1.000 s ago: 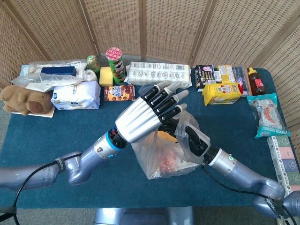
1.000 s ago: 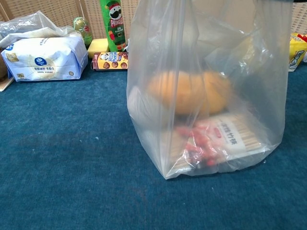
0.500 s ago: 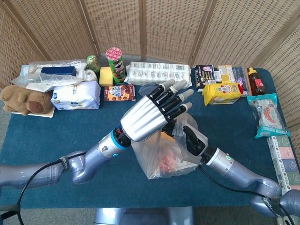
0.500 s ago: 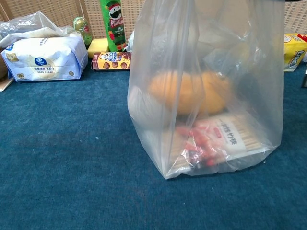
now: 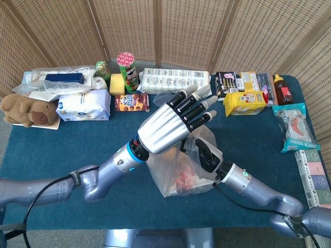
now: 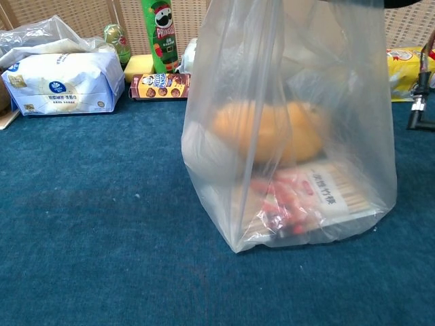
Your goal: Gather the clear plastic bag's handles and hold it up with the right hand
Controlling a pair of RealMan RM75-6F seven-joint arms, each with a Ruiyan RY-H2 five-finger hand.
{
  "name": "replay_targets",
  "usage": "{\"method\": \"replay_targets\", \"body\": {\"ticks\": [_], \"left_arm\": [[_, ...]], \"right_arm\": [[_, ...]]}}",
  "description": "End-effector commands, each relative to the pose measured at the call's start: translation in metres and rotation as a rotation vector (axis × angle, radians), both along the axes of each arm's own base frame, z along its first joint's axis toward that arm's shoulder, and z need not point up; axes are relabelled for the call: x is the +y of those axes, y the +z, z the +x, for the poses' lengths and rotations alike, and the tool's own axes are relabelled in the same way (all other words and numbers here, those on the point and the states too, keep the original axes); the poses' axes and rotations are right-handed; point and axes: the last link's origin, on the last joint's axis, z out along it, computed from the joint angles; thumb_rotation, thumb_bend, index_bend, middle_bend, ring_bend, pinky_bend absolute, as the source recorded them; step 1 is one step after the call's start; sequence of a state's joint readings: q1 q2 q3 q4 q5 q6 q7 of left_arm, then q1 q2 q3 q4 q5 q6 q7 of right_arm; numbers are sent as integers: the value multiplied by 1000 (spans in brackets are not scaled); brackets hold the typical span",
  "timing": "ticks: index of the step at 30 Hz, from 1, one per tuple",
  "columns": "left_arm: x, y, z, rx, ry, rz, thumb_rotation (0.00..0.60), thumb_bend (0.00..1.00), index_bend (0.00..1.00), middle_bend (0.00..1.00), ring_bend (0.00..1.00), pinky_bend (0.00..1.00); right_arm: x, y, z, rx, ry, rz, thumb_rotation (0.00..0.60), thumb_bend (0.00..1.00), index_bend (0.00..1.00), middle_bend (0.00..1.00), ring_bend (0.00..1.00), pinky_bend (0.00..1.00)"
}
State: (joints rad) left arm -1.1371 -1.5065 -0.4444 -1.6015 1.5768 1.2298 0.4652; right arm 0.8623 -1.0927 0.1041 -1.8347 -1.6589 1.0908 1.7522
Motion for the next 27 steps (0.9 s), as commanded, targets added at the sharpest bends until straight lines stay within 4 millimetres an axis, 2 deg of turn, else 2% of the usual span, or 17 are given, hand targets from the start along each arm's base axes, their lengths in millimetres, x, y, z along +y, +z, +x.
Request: {"method": "replay_targets", "body": {"ticks": [1, 11, 18, 27], "left_arm": [[0, -3, 2, -2, 2, -10, 600, 130, 280, 222, 87, 210], [1, -6, 7, -8, 0, -9, 600, 129, 278, 221, 86, 210], [2, -5, 7, -14, 6, -9, 600, 128, 278, 222, 86, 210], [5, -3, 1, -20, 21, -8, 600, 128, 277, 221, 86, 210]], "right_arm": [[-1, -3, 4, -16, -8, 8, 112, 134, 188, 243, 153, 106], [0, -11, 14, -43, -17, 36, 109, 135, 188, 265, 170, 137], [3, -15, 12, -26, -22, 48, 109, 137, 207, 298, 201, 161], [3, -16, 6, -25, -42, 59, 110, 142, 272, 356, 289, 214]]}}
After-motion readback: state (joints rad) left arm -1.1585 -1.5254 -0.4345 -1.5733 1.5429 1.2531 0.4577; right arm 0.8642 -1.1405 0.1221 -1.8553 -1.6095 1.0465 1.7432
